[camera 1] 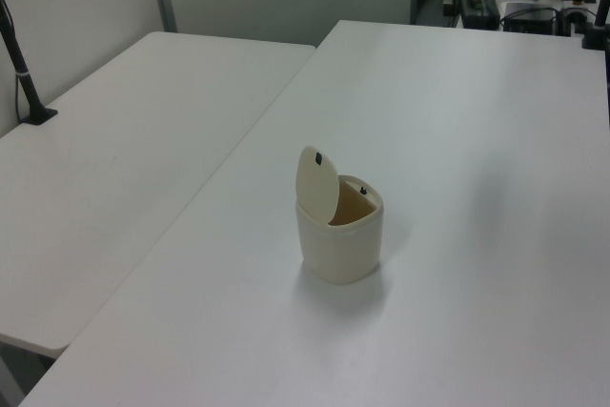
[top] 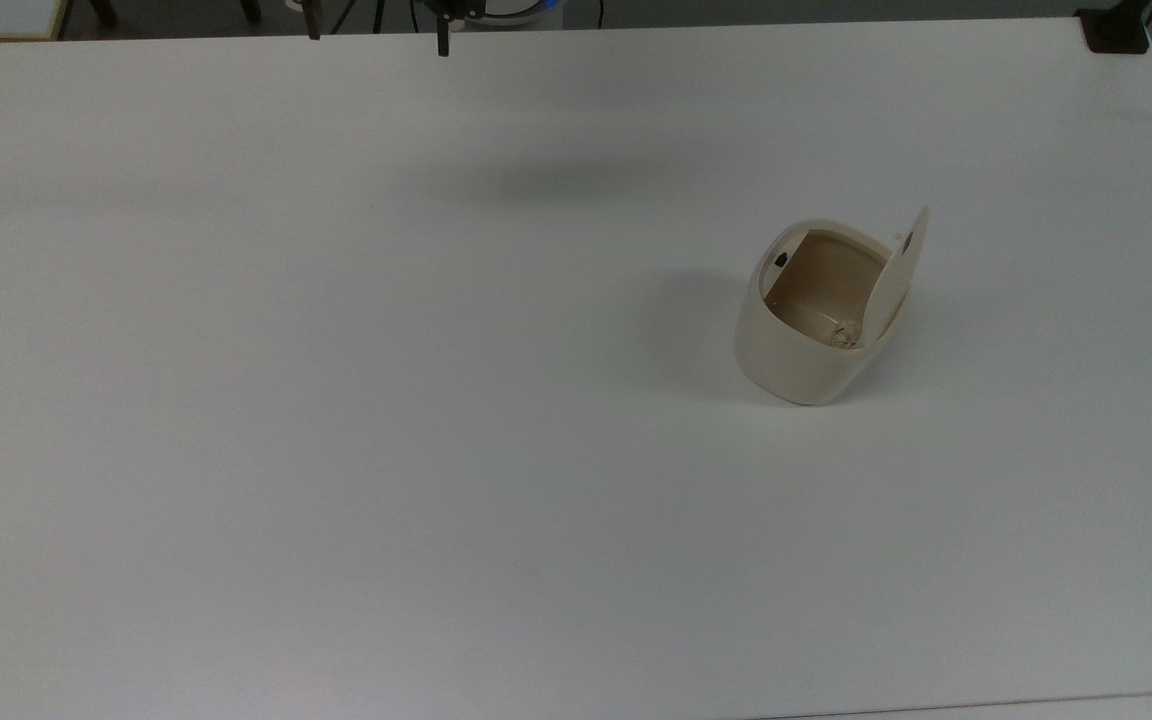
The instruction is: Close the trash bin
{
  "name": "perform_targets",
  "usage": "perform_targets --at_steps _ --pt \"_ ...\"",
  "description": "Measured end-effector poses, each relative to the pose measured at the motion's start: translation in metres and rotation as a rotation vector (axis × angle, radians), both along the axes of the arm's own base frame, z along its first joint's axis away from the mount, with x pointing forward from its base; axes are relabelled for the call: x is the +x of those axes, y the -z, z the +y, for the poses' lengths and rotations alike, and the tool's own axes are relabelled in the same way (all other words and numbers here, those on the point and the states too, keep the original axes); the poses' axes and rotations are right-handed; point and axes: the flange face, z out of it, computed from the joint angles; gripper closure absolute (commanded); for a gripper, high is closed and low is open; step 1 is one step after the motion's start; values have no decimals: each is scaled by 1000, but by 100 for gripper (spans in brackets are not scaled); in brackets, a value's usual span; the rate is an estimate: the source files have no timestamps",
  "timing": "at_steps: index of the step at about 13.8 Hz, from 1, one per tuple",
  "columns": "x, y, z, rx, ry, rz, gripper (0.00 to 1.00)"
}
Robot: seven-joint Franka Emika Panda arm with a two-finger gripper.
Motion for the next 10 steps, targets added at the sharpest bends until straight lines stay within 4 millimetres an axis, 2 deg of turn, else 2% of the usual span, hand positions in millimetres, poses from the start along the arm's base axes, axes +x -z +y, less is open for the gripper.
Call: perform_targets --at_steps 2,5,10 --pt "1 4 -4 1 -21 9 0" --pt "10 15 -24 1 -27 23 0" --pt "11 10 -24 0 -30 12 0"
